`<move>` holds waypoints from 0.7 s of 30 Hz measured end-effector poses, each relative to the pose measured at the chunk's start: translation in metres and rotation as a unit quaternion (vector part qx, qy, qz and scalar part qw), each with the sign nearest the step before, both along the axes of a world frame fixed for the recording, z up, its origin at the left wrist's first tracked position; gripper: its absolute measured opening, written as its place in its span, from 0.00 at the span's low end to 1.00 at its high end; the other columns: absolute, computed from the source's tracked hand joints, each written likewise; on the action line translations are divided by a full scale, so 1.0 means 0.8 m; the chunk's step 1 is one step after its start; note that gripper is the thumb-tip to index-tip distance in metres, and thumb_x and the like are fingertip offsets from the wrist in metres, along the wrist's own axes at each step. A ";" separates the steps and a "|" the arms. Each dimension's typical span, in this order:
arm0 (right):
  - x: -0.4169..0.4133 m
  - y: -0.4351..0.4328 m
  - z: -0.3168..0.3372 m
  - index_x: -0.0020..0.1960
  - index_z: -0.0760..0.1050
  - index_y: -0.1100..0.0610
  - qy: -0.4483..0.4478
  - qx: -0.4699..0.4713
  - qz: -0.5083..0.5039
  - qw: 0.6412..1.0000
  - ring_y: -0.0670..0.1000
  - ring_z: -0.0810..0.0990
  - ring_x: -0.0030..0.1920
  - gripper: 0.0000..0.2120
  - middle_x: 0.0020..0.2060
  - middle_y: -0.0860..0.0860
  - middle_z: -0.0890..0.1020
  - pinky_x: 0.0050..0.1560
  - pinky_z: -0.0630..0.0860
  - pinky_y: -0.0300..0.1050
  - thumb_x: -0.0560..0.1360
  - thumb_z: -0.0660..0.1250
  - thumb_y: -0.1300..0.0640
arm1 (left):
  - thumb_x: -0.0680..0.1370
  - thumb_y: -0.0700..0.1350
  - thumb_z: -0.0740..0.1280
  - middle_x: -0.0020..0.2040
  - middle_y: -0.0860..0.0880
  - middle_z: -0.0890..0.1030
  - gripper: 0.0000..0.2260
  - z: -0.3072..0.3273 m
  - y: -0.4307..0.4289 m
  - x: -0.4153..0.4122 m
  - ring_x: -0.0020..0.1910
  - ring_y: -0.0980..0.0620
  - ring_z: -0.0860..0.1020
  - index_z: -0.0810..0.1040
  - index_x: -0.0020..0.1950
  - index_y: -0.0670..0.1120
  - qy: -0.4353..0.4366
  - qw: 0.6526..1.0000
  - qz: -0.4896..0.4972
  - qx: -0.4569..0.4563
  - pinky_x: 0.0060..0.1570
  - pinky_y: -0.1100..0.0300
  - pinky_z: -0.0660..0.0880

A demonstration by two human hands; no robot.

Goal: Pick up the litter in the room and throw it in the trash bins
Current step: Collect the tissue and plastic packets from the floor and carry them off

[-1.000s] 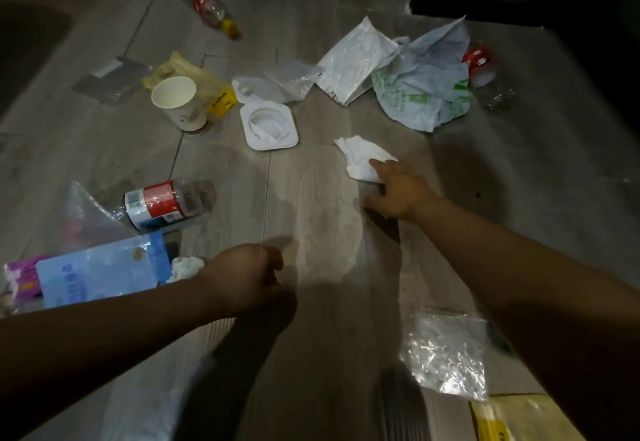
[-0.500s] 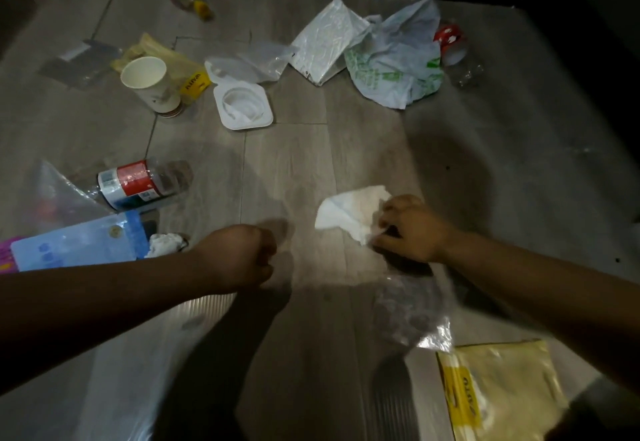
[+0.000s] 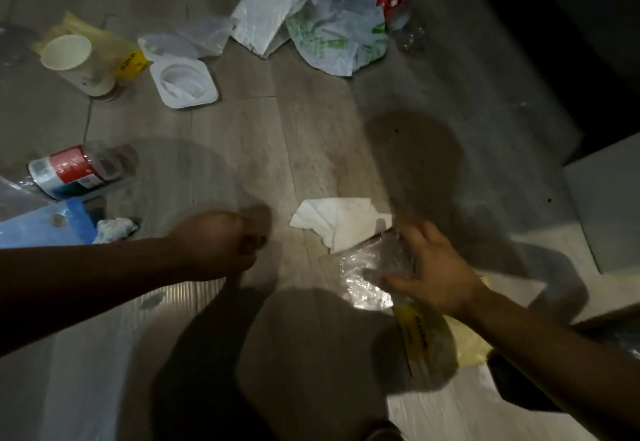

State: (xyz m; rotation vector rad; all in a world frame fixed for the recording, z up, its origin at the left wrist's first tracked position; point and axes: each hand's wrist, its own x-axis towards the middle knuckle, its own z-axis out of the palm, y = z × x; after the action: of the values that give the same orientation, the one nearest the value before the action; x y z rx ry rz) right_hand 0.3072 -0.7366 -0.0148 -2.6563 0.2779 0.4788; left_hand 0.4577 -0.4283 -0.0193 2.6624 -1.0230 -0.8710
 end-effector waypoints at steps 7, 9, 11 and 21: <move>-0.068 -0.053 -0.020 0.69 0.19 0.41 0.103 -0.112 0.145 0.978 0.58 0.47 0.77 0.74 0.77 0.50 0.40 0.74 0.57 0.52 0.53 0.79 0.37 | 0.75 0.56 0.66 0.50 0.53 0.79 0.11 -0.009 -0.019 -0.010 0.48 0.55 0.77 0.76 0.55 0.54 -0.010 0.999 -0.033 0.012 0.52 0.56 0.76; -0.084 -0.060 -0.030 0.68 0.17 0.44 0.116 -0.141 0.145 0.972 0.59 0.43 0.77 0.75 0.77 0.53 0.39 0.75 0.54 0.54 0.54 0.79 0.37 | 0.76 0.55 0.66 0.51 0.53 0.78 0.12 -0.007 -0.027 -0.012 0.49 0.55 0.76 0.75 0.57 0.54 -0.005 0.999 -0.047 0.004 0.52 0.58 0.75; -0.093 -0.059 -0.039 0.66 0.15 0.46 0.141 -0.138 0.143 0.970 0.60 0.38 0.77 0.74 0.76 0.52 0.34 0.76 0.51 0.57 0.55 0.78 0.36 | 0.76 0.53 0.66 0.52 0.52 0.78 0.13 -0.006 -0.035 -0.014 0.50 0.54 0.76 0.75 0.58 0.53 0.001 0.999 -0.050 0.002 0.53 0.58 0.75; -0.074 -0.053 -0.038 0.77 0.34 0.48 0.033 -0.121 0.100 0.987 0.54 0.62 0.70 0.63 0.72 0.53 0.62 0.69 0.59 0.49 0.59 0.71 0.29 | 0.77 0.51 0.65 0.55 0.52 0.77 0.14 -0.008 -0.019 -0.014 0.52 0.57 0.75 0.75 0.61 0.50 0.007 0.999 -0.038 0.004 0.49 0.70 0.68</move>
State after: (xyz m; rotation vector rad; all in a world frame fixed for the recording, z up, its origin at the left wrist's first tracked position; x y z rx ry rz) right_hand 0.2480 -0.7788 -0.0451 -2.9251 0.0936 0.6328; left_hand 0.4467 -0.4437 -0.0254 2.6367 -1.1262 -0.9078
